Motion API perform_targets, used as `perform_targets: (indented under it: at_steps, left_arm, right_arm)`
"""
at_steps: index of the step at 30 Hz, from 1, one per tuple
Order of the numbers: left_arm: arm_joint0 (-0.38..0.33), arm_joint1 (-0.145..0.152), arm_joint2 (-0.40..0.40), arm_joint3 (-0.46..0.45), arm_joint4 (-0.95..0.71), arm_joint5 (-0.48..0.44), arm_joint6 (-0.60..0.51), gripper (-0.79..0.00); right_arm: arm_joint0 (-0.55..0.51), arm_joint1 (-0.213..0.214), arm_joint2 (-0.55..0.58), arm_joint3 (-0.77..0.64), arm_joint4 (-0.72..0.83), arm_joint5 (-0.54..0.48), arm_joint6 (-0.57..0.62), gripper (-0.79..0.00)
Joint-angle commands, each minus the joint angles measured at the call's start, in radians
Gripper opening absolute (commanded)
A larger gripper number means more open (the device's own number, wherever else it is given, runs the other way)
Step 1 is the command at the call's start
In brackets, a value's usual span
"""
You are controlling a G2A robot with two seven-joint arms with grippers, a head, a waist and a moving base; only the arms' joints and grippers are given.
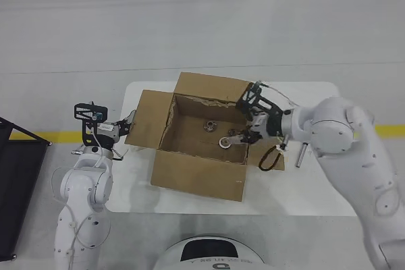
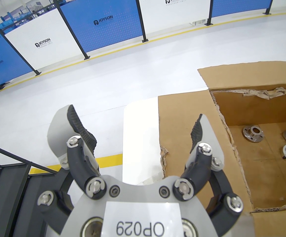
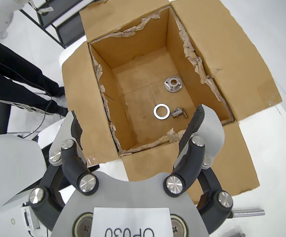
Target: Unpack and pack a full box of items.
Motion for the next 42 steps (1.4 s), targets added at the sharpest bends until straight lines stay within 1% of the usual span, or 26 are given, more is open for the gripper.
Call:
perform_targets:
  at_steps: [1,2,3,5,6,7,8,11,13,14,16,19,20,21,22,23,26,28,30,33,35,36,38,40,41,42]
  left_arm:
    - [0.000,0.000,0.000,0.000,0.000,0.000,0.000,0.000]
    - [0.000,0.000,0.000,0.000,0.000,0.000,0.000,0.000]
    - [0.000,0.000,0.000,0.000,0.000,0.000,0.000,0.000]
    - [0.000,0.000,0.000,0.000,0.000,0.000,0.000,0.000]
    - [0.000,0.000,0.000,0.000,0.000,0.000,0.000,0.000]
    - [0.000,0.000,0.000,0.000,0.000,0.000,0.000,0.000]
    - [0.000,0.000,0.000,0.000,0.000,0.000,0.000,0.000]
    - [0.000,0.000,0.000,0.000,0.000,0.000,0.000,0.000]
    - [0.000,0.000,0.000,0.000,0.000,0.000,0.000,0.000]
    - [0.000,0.000,0.000,0.000,0.000,0.000,0.000,0.000]
    - [0.000,0.000,0.000,0.000,0.000,0.000,0.000,0.000]
    - [0.000,0.000,0.000,0.000,0.000,0.000,0.000,0.000]
    - [0.000,0.000,0.000,0.000,0.000,0.000,0.000,0.000]
    - [0.000,0.000,0.000,0.000,0.000,0.000,0.000,0.000]
    - [0.000,0.000,0.000,0.000,0.000,0.000,0.000,0.000]
    - [0.000,0.000,0.000,0.000,0.000,0.000,0.000,0.000]
    - [0.000,0.000,0.000,0.000,0.000,0.000,0.000,0.000]
    - [0.000,0.000,0.000,0.000,0.000,0.000,0.000,0.000]
    - [0.000,0.000,0.000,0.000,0.000,0.000,0.000,0.000]
    - [0.000,0.000,0.000,0.000,0.000,0.000,0.000,0.000]
    - [0.000,0.000,0.000,0.000,0.000,0.000,0.000,0.000]
    - [0.000,0.000,0.000,0.000,0.000,0.000,0.000,0.000]
    - [0.000,0.000,0.000,0.000,0.000,0.000,0.000,0.000]
    - [0.000,0.000,0.000,0.000,0.000,0.000,0.000,0.000]
    - [0.000,0.000,0.000,0.000,0.000,0.000,0.000,0.000]
    - [0.000,0.000,0.000,0.000,0.000,0.000,0.000,0.000]
  right_arm:
    - [0.091,-0.028,-0.133,0.091,-0.025,0.040,-0.012,0.000]
    - [0.123,-0.042,-0.182,0.144,-0.036,0.051,-0.010,-0.037]
    - [0.152,-0.056,-0.225,0.189,-0.044,0.055,-0.012,-0.046]
    - [0.194,-0.080,-0.295,0.279,-0.039,0.047,-0.013,-0.031]
    - [0.212,-0.090,-0.322,0.318,-0.035,0.036,-0.014,-0.068]
    - [0.226,-0.100,-0.347,0.356,-0.040,0.029,-0.013,-0.132]
    - [0.239,-0.109,-0.368,0.388,-0.048,0.029,-0.016,-0.132]
    - [0.264,-0.133,-0.426,0.467,-0.100,0.050,-0.038,-0.172]
    - [0.280,-0.148,-0.459,0.513,-0.160,0.080,-0.064,-0.117]
    - [0.284,-0.155,-0.473,0.537,-0.169,0.078,-0.076,-0.074]
    - [0.297,-0.170,-0.496,0.592,-0.179,0.059,-0.093,-0.055]
    - [0.320,-0.194,-0.539,0.669,-0.219,0.024,-0.111,-0.120]
    - [0.328,-0.203,-0.551,0.695,-0.225,0.020,-0.116,-0.237]
    - [0.338,-0.213,-0.561,0.722,-0.231,0.023,-0.119,-0.332]
    - [0.346,-0.222,-0.570,0.743,-0.236,0.030,-0.125,-0.369]
    - [0.354,-0.232,-0.579,0.761,-0.240,0.039,-0.131,-0.369]
    - [0.372,-0.255,-0.594,0.807,-0.262,0.080,-0.158,-0.231]
    - [0.379,-0.268,-0.600,0.831,-0.269,0.095,-0.176,-0.197]
    - [0.382,-0.278,-0.604,0.852,-0.272,0.101,-0.188,-0.203]
    - [0.384,-0.293,-0.615,0.885,-0.291,0.116,-0.201,-0.289]
    - [0.384,-0.304,-0.624,0.907,-0.304,0.123,-0.207,-0.376]
    - [0.384,-0.309,-0.630,0.918,-0.313,0.127,-0.207,-0.403]
    - [0.386,-0.320,-0.637,0.938,-0.325,0.132,-0.210,-0.422]
    - [0.388,-0.330,-0.643,0.957,-0.330,0.131,-0.209,-0.468]
    - [0.389,-0.335,-0.645,0.966,-0.332,0.129,-0.208,-0.511]
    - [0.390,-0.339,-0.646,0.973,-0.334,0.126,-0.209,-0.579]
